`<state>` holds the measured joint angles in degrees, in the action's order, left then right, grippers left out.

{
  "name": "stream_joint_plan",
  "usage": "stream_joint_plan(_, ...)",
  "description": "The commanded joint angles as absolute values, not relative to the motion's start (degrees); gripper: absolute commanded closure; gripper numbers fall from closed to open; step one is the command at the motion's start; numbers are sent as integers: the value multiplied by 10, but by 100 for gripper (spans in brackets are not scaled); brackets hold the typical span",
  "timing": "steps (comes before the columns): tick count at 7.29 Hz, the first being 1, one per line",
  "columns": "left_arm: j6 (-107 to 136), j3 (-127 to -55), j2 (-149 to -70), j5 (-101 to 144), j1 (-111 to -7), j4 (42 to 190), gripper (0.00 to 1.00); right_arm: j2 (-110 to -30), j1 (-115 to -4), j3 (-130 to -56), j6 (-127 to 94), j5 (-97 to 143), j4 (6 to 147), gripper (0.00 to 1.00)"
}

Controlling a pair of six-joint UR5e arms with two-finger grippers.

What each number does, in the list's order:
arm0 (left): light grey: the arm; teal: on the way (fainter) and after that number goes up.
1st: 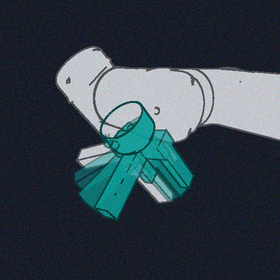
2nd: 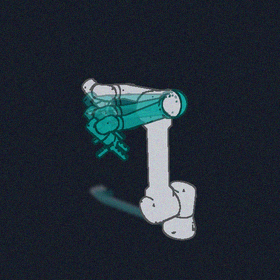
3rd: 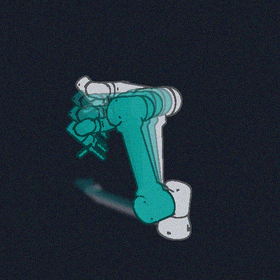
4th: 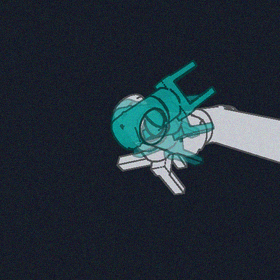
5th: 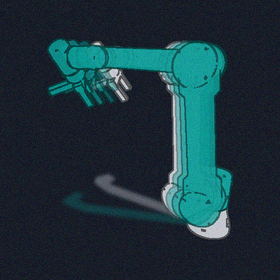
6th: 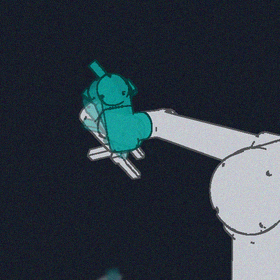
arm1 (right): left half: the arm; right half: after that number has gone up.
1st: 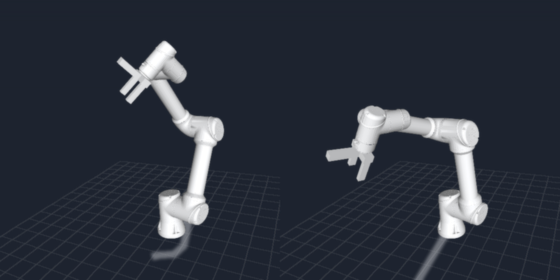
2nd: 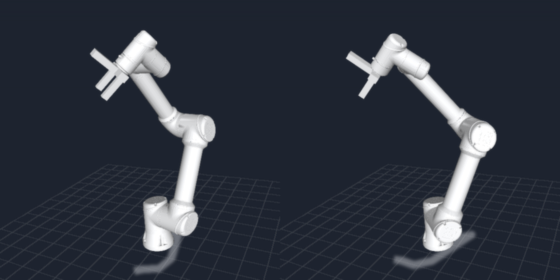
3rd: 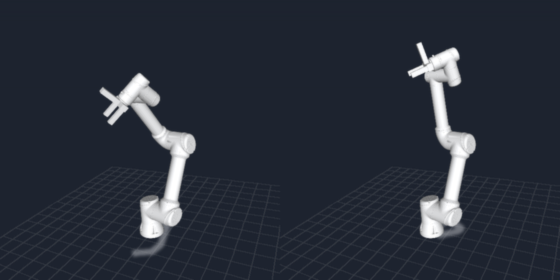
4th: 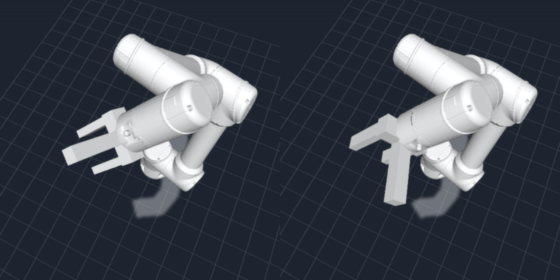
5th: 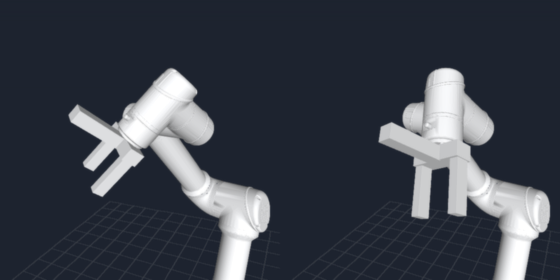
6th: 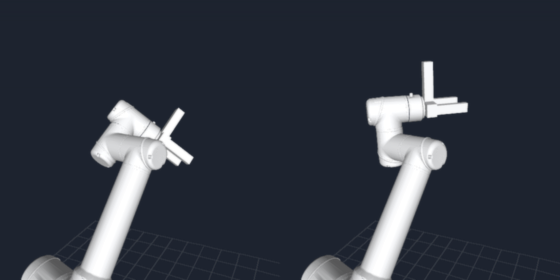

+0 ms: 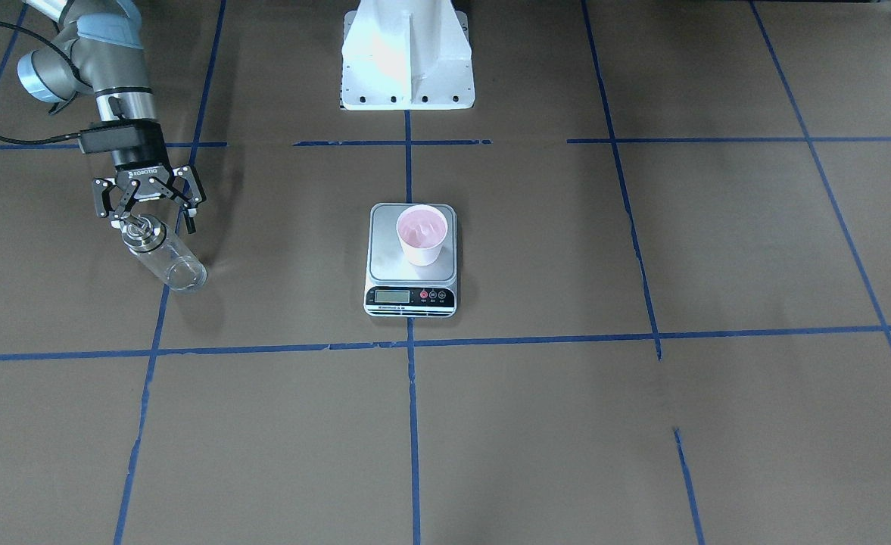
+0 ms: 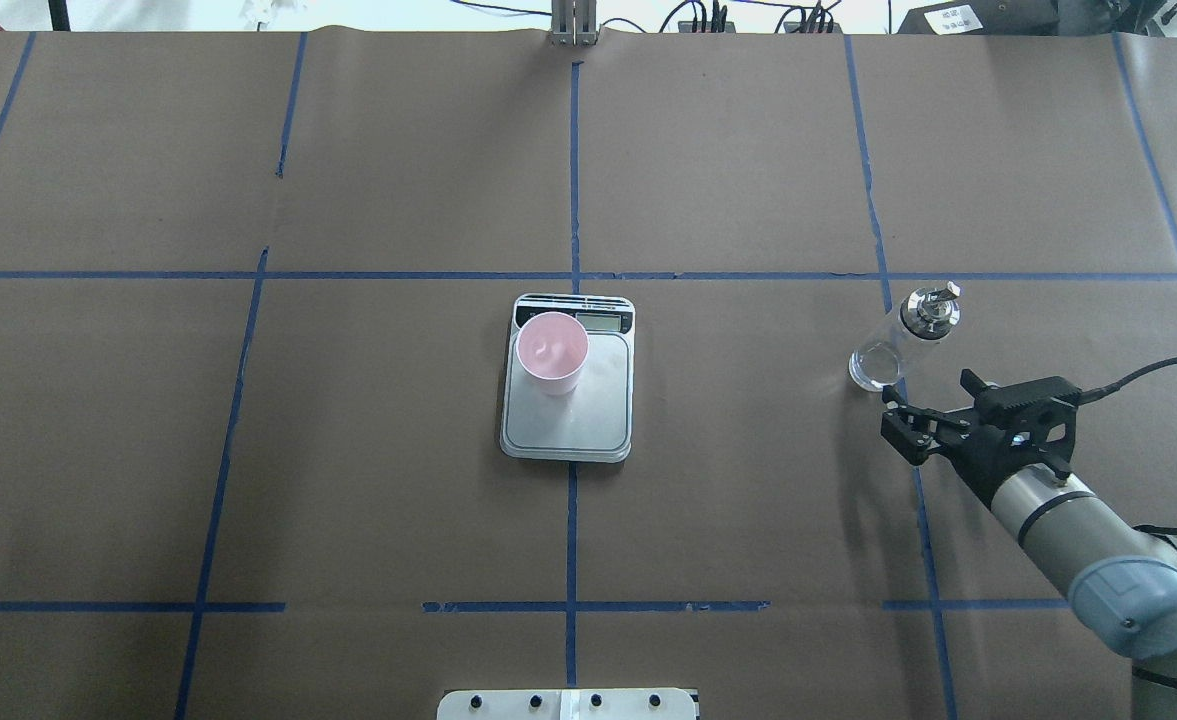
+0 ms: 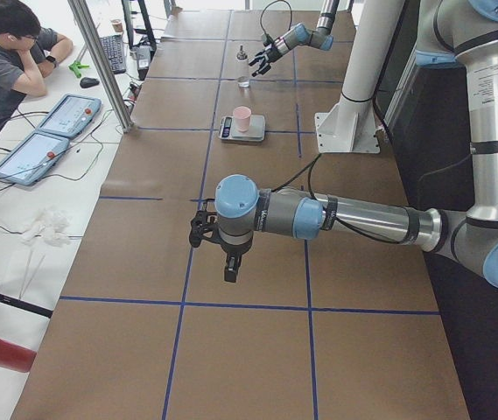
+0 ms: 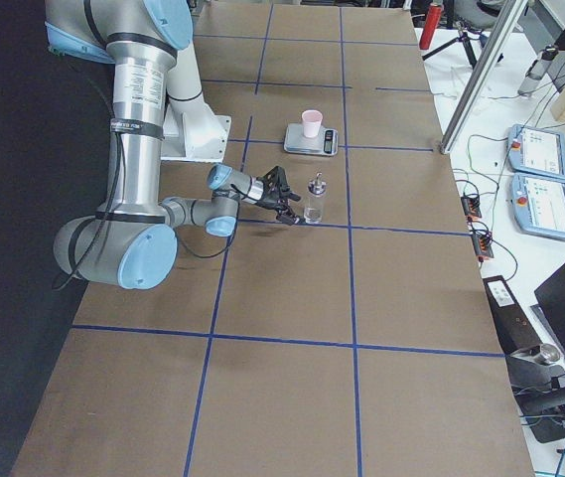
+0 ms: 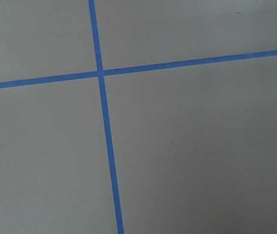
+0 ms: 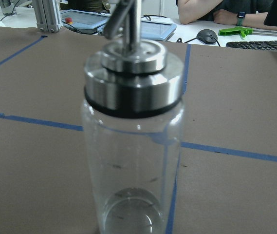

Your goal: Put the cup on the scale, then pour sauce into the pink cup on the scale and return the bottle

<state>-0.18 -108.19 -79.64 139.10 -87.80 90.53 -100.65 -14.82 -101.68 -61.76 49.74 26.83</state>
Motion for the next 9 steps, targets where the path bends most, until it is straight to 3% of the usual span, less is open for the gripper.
stream_joint_plan(1,-2,-1082,-796,1391,-878,905,0,-1074,-149,-1013,-589,526,184,0)
stream_joint_plan(2,-2,-1083,-797,1391,-878,906,0,-1091,-152,-1006,-559,542,149,0)
stream_joint_plan(4,-3,-1083,-796,1391,-878,906,0,-1091,-260,-999,-503,650,146,0)
stream_joint_plan(9,-3,-1083,-797,1394,-878,908,0,-1034,-751,-930,-233,1186,214,0)
